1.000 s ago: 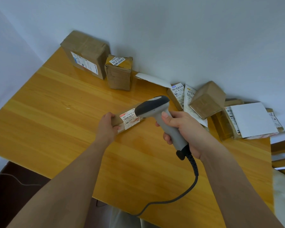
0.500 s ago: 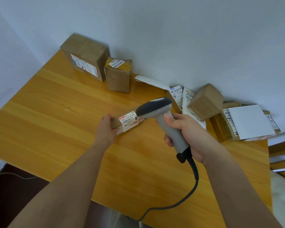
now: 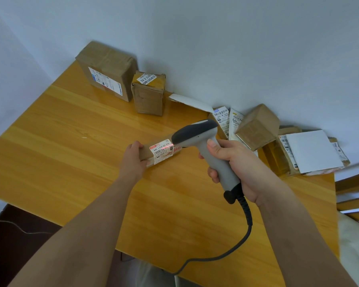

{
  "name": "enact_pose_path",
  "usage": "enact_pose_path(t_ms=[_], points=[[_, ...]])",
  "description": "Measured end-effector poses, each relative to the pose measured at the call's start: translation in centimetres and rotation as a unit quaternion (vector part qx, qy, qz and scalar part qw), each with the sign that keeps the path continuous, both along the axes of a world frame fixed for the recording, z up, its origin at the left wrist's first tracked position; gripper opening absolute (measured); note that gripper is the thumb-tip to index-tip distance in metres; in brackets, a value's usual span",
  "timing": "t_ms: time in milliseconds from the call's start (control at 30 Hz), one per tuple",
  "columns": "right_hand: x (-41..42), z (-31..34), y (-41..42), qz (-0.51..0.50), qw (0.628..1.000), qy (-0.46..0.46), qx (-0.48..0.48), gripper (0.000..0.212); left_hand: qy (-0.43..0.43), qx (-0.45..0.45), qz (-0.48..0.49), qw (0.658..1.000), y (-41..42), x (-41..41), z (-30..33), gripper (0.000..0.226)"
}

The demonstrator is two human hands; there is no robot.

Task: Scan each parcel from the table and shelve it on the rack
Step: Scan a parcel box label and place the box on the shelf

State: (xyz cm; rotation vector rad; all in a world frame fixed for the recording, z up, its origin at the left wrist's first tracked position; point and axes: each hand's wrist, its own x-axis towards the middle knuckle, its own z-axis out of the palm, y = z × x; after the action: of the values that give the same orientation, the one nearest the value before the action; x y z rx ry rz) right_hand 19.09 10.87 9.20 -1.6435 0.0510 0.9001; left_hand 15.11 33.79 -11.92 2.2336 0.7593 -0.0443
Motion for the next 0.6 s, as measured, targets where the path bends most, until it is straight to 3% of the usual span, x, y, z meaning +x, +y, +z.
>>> enact_pose_path(t_ms=[400,600], points=[[-0.7,0.0,-0.2,-0.002,1.0,0.012,0.006,0.027,0.0,-0.001,0.014,1.0,-0.4,-1.4,1.1,0.047],[-2.7,-0.2,-0.7,0.048,0.998,0.022,0.034,0.032,-0.008,-0.119,0.127,0.985,-1.4,-7.1,4.1,0.039]])
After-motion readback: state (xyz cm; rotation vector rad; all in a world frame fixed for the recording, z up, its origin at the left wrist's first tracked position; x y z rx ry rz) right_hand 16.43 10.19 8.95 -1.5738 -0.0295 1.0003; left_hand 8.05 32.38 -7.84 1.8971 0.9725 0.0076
